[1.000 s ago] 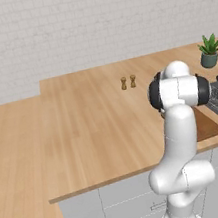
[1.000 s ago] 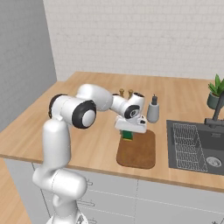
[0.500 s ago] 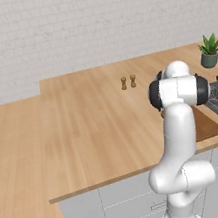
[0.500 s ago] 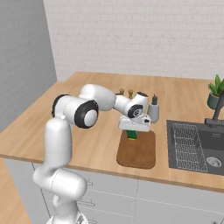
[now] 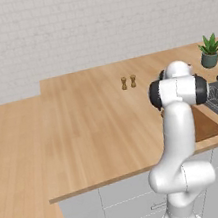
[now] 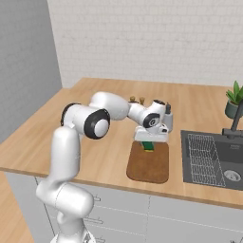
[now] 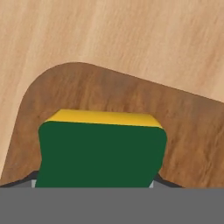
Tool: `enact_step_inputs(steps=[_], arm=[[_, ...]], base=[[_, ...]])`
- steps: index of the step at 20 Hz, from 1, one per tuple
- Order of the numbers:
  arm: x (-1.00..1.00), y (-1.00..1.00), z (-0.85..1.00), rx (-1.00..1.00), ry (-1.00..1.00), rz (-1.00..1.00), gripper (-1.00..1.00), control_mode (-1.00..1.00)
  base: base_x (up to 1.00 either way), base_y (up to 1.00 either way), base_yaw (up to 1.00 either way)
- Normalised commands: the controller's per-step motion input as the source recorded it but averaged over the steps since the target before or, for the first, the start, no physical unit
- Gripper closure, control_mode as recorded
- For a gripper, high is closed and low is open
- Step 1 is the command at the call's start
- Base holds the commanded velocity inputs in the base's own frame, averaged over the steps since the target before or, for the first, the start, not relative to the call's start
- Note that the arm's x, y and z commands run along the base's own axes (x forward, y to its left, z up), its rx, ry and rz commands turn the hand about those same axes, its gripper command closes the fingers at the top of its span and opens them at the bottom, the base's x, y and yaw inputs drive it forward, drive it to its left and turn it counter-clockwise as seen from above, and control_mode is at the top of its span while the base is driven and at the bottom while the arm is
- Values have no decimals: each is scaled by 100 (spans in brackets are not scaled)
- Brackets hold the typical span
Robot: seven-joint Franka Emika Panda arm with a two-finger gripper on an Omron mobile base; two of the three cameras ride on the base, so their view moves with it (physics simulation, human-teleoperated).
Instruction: Pick up the sponge from the counter and clean the cutting board by briefly scrubbing or pressing down on the cutting board. Once finished, release the sponge.
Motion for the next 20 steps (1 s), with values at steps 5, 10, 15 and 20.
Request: enact_step_inputs(steps=[5,10,15,20], arm=[[0,-44,-7,0,-2,7,100,-100],[0,-47,-8,0,-1,8,100,-100],[0,-51,-7,0,0,8,100,-100],[0,-52,-3,0,-1,8,100,-100]], base=[[0,0,0],[0,0,0],[0,0,0],[0,0,0]])
